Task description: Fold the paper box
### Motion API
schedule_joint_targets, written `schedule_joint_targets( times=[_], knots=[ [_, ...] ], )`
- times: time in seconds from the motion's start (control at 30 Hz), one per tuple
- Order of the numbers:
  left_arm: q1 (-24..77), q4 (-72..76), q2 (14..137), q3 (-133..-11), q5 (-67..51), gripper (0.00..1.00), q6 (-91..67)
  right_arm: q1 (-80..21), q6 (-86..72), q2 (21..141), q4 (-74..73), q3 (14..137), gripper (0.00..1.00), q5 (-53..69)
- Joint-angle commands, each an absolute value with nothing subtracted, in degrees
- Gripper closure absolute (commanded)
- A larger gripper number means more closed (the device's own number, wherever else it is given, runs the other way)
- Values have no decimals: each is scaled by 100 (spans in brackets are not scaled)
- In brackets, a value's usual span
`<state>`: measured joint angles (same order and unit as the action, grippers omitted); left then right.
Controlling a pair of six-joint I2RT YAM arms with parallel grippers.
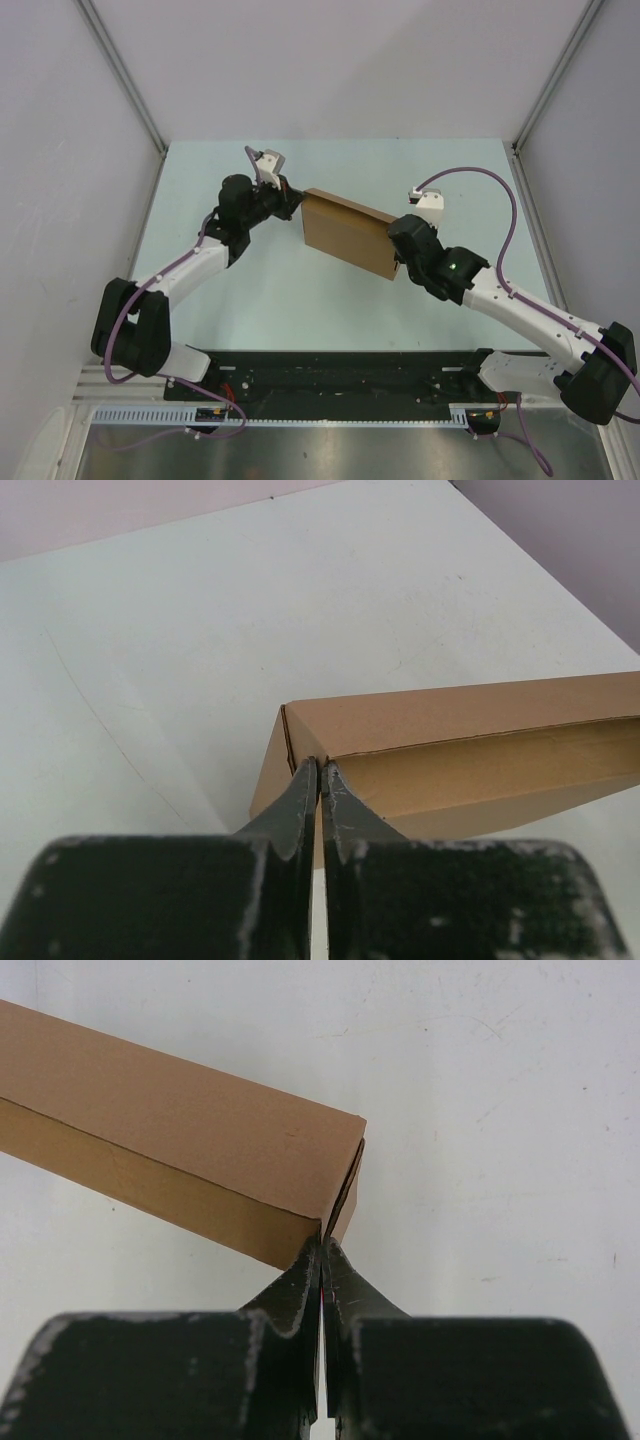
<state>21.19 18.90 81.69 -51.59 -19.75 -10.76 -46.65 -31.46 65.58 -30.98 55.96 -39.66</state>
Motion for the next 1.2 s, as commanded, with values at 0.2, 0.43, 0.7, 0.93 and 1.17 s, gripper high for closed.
schedule_joint_targets(
  times=[0.2,0.43,0.7,0.93,1.17],
  knots=[
    [2083,2241,8174,-5142,-2110,100,-1160,-4676,-3182,6618,-3375,5704,100,-3937],
    [2083,2443,8165,-4659,-2004,100,-1265,-4676,-3261,6680,-3445,5704,100,-3955],
    [2092,2514,8253,-4316,-1978,100,-1380,-4711,-3331,6706,-3542,5695,100,-3990],
    [2092,2330,8384,-4245,-1802,100,-1266,-4755,-3366,6689,-3630,5695,100,-4043],
    [2101,2171,8552,-4271,-1635,100,-1187,-4799,-3305,6522,-3665,5704,99,-4034]
  ],
)
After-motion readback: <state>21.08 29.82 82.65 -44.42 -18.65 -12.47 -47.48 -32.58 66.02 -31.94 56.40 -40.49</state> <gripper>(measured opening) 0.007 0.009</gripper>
